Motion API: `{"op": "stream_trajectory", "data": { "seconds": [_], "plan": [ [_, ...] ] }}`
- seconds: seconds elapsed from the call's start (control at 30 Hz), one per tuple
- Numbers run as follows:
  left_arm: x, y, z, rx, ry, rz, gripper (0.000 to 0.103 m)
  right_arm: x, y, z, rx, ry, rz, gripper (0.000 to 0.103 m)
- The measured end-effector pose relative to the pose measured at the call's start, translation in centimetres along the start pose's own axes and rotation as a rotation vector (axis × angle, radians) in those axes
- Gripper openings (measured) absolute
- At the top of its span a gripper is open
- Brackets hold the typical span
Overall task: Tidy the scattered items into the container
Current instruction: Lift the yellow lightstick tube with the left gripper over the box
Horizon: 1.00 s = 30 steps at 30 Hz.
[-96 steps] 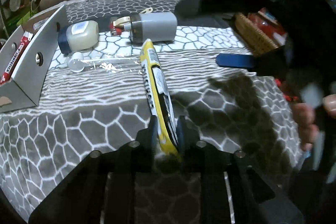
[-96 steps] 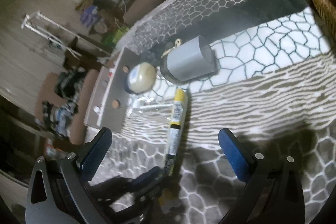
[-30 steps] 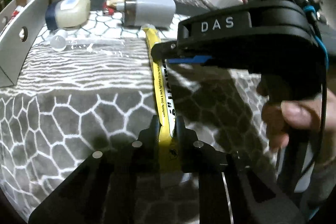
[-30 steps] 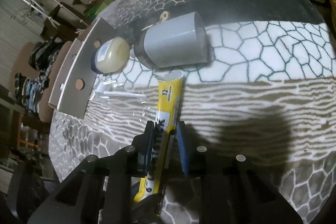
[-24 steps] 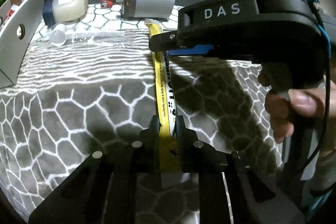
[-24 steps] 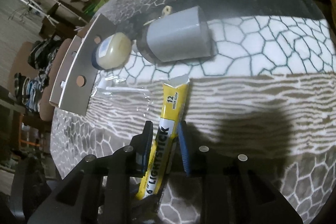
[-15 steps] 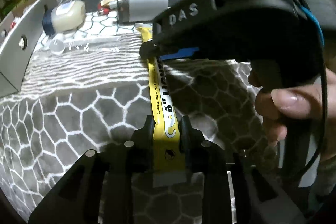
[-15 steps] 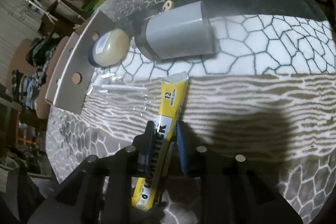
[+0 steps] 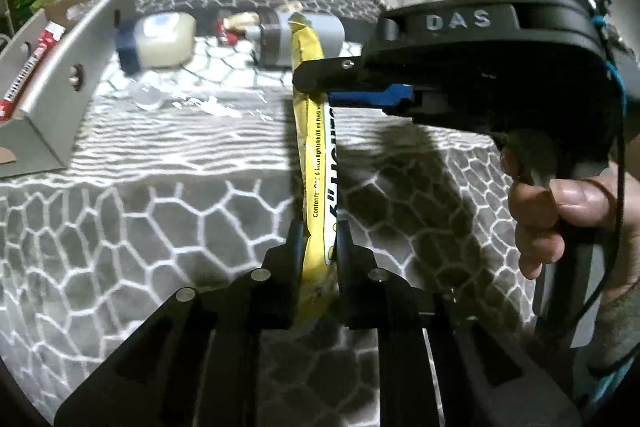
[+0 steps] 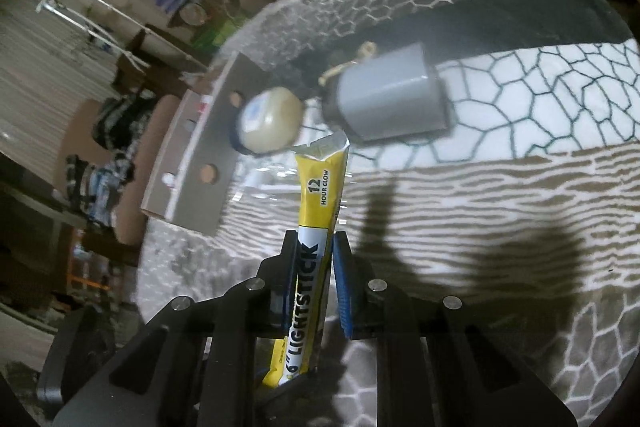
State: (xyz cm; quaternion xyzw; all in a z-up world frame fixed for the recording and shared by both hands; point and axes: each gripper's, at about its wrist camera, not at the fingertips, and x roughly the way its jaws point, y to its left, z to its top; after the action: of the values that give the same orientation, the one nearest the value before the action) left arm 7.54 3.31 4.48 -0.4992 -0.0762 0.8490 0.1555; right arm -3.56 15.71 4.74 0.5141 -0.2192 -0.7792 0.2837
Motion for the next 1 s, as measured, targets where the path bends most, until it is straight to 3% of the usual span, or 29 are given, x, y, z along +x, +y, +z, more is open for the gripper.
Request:
{"op": "stream_trajectory", "data": {
  "seconds": [0.3, 0.57, 0.83, 1.0],
  "plan": [
    [-5.2, 3.0, 1.9, 0.034, -0.045, 0.047, 0.013, 0.6, 4.4, 0.9, 0.067, -0.007, 0.176, 0.016],
    [-10.8, 9.1, 5.3, -0.016, -0.105, 0.063, 0.013, 3.7, 12.7, 4.6, 0.010, 0.010, 0.187, 0.016],
    [-13.0, 14.9, 8.8, -0.027, -0.121, 0.074, 0.013, 8.4, 18.6, 8.5, -0.004, 0.024, 0.164, 0.016],
    [-12.8, 20.2, 11.0, -0.103, -0.090, -0.022, 0.013, 12.4, 20.3, 11.0, 0.010, 0.049, 0.123, 0.016]
  ]
}}
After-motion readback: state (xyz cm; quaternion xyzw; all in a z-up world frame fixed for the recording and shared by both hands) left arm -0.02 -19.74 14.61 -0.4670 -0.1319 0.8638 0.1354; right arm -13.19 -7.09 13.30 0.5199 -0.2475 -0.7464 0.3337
